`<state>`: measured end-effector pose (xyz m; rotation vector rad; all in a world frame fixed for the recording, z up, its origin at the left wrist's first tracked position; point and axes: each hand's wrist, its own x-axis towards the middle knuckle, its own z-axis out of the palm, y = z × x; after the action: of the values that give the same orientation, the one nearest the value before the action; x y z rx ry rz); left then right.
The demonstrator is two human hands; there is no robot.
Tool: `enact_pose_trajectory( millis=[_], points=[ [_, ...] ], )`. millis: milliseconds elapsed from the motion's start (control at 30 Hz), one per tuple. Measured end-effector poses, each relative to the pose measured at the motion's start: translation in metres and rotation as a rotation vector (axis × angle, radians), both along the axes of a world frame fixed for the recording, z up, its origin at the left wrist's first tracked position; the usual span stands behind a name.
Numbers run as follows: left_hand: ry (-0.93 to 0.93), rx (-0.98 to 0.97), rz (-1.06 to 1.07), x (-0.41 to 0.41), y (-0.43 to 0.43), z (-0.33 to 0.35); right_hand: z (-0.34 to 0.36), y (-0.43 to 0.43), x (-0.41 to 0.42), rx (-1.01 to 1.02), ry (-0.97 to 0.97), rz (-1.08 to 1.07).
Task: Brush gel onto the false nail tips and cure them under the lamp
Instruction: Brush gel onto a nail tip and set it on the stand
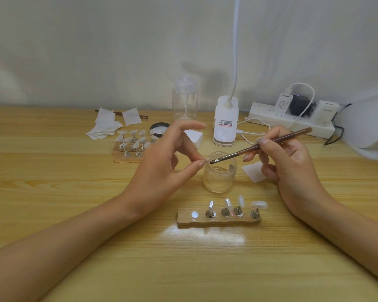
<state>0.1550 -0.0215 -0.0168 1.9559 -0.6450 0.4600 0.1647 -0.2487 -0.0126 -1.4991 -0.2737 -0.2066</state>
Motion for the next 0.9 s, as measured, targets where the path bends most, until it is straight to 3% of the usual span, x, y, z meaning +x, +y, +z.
enact_pose_trajectory(
  millis=[167,367,900],
  points=[
    [-0.005,0.014,0.011,-0.0011,0.0006,0.0017,0.0029,-0.0008,-0.0009,0.102,-0.034,0.026],
    [-0.031,0.025,0.04,-0.0023,-0.0003,0.0025,0.0014,0.0,-0.0013,0.024,-0.015,0.033],
    [-0.118,0.108,0.056,-0.0025,0.0006,0.0015,0.0011,-0.001,0.0002,0.082,-0.009,0.017]
  ],
)
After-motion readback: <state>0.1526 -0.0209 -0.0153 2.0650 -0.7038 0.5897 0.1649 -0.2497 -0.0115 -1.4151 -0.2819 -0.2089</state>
